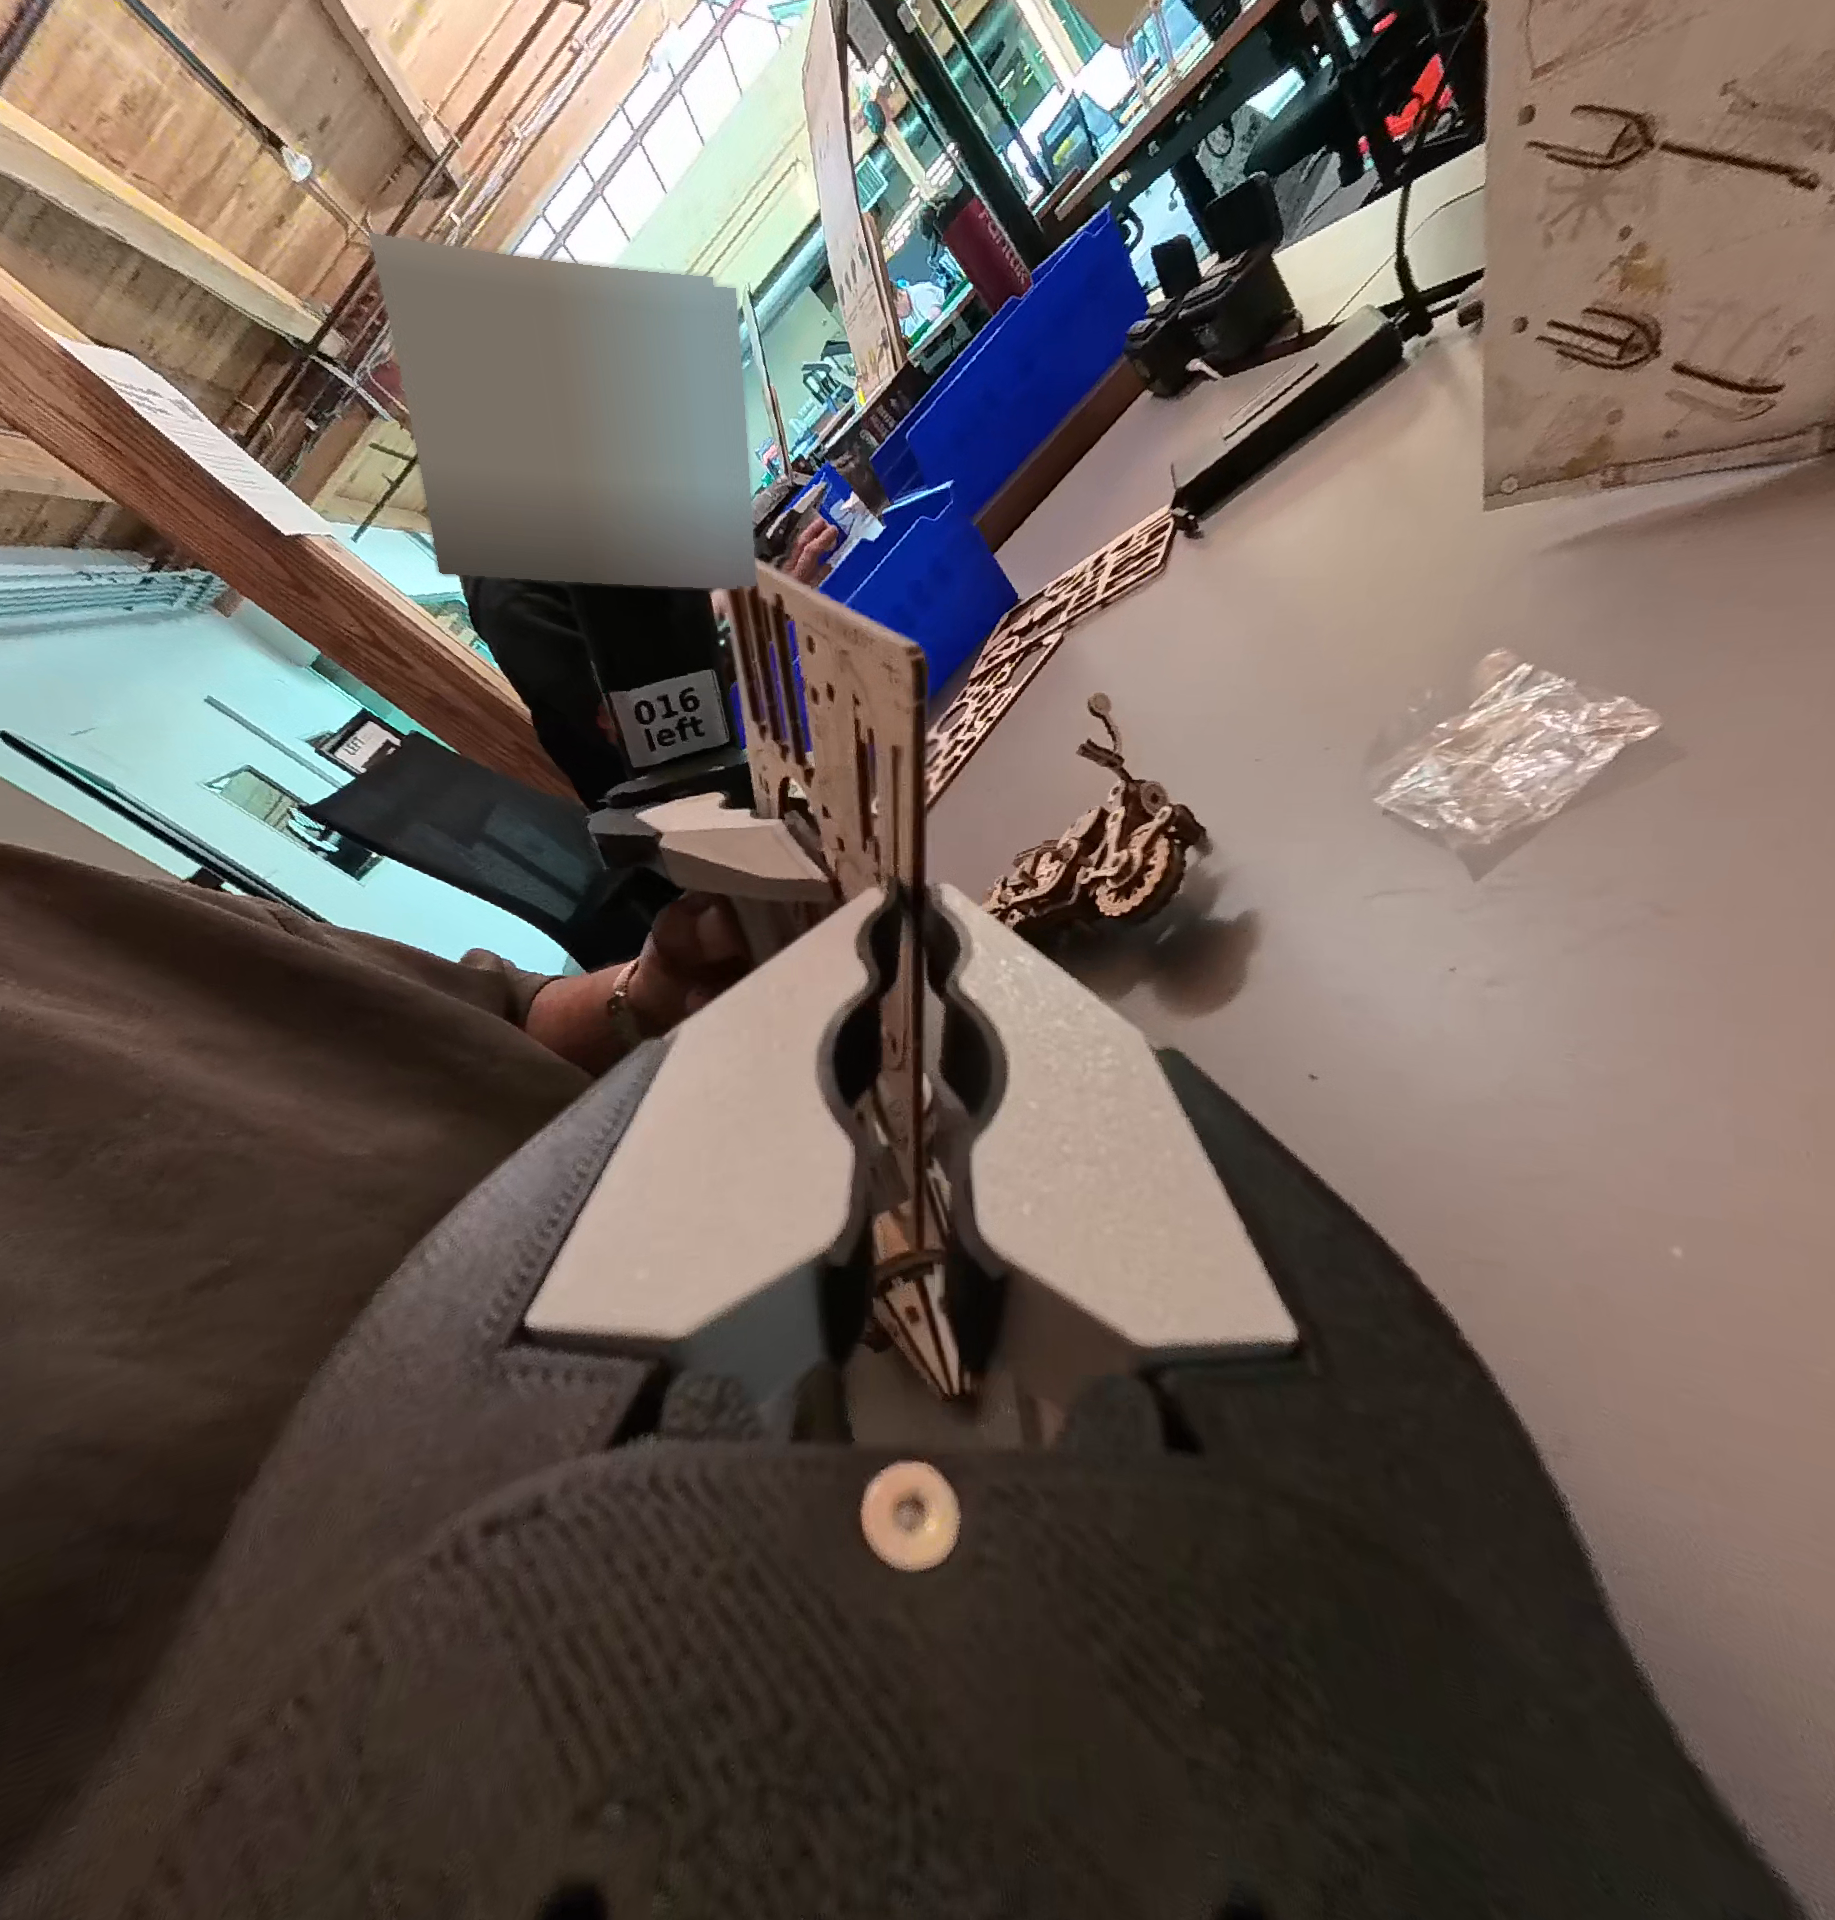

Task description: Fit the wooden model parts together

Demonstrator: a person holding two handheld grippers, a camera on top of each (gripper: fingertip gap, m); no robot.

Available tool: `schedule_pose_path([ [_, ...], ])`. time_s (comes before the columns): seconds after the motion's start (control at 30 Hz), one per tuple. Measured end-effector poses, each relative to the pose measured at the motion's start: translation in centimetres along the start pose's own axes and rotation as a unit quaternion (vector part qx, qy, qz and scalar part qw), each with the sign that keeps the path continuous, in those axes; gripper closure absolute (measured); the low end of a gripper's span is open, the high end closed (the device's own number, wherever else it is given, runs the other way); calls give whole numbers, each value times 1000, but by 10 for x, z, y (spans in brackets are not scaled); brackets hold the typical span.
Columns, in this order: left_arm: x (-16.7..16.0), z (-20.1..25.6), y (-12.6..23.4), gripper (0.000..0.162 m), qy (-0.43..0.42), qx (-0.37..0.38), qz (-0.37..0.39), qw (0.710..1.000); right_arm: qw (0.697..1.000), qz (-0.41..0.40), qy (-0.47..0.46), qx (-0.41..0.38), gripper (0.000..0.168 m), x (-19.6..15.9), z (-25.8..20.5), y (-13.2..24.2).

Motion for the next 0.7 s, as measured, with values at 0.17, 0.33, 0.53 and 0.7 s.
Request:
schedule_pose_path([
  [0.17, 0, 3, 0, 161, -24, 6, -6, 1000, 999, 5, 32, -21, 167, 0, -3, 0],
  [0.33, 0, 2, 1, 161, -35, 12, -9, 999, 996, 12, 74, -55, 167, 0, -6, -2],
  [0.53, 1, 1, 2, 161, 6, -15, 6, 1000, 999, 34, 26, -9, 166, 5, -6, 1],
  [0.7, -3, 2, -1, 161, 8, -19, -5, 1000, 999, 48, 20, -10, 167, 10, -4, 6],
])
Point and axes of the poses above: each gripper's, where its closed fingertips meet, y back along the fingers, x out of its top, z = x × y across the jaws, the point moved 5 cm from there along y, back along the fingers, and after that the axes turned 8 degrees about -x, right-handed, at the moved point
